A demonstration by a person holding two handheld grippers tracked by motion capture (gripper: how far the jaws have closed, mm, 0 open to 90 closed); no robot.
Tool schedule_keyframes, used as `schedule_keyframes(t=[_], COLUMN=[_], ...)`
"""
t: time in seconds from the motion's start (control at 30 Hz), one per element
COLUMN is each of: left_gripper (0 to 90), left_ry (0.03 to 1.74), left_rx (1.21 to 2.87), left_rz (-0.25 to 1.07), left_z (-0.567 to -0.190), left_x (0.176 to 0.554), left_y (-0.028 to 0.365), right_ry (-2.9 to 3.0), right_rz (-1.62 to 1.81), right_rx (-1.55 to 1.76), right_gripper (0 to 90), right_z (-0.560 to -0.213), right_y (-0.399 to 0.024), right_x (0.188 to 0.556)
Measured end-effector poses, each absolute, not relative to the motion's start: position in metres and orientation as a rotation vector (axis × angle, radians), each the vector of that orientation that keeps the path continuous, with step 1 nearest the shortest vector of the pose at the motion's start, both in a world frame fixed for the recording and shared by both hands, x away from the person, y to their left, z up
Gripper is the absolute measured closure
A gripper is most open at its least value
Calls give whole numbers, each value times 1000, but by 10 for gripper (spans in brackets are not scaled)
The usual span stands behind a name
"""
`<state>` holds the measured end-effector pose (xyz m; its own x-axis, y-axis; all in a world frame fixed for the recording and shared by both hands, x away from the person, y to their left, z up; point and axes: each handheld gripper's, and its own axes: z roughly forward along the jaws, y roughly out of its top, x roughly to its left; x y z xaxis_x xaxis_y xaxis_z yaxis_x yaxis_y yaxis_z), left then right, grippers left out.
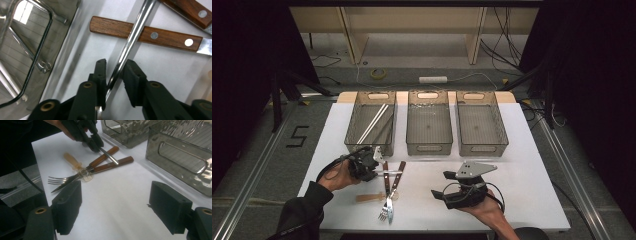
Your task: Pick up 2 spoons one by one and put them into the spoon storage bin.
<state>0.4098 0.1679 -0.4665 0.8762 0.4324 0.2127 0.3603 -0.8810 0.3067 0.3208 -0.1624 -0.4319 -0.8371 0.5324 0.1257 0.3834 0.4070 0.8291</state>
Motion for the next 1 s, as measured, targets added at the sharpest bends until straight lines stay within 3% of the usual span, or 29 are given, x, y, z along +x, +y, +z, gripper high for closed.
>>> schedule_keyframes(t=[0.3,0.73,1.0], left_gripper=[826,848,850], left_ry=[530,460,499], left_rx=[2808,2821,2782], left_rz=[452,456,402], left_z=[-467,-464,-459], left_x=[408,407,408], left_y=[164,164,167], right_ry=[2496,2492,2491], right_rz=[1405,1406,1406], right_rx=[819,825,826], right_gripper=[273,273,273], right_z=[-432,-431,-431], right_y=[-163,-163,-164], right_x=[320,319,319])
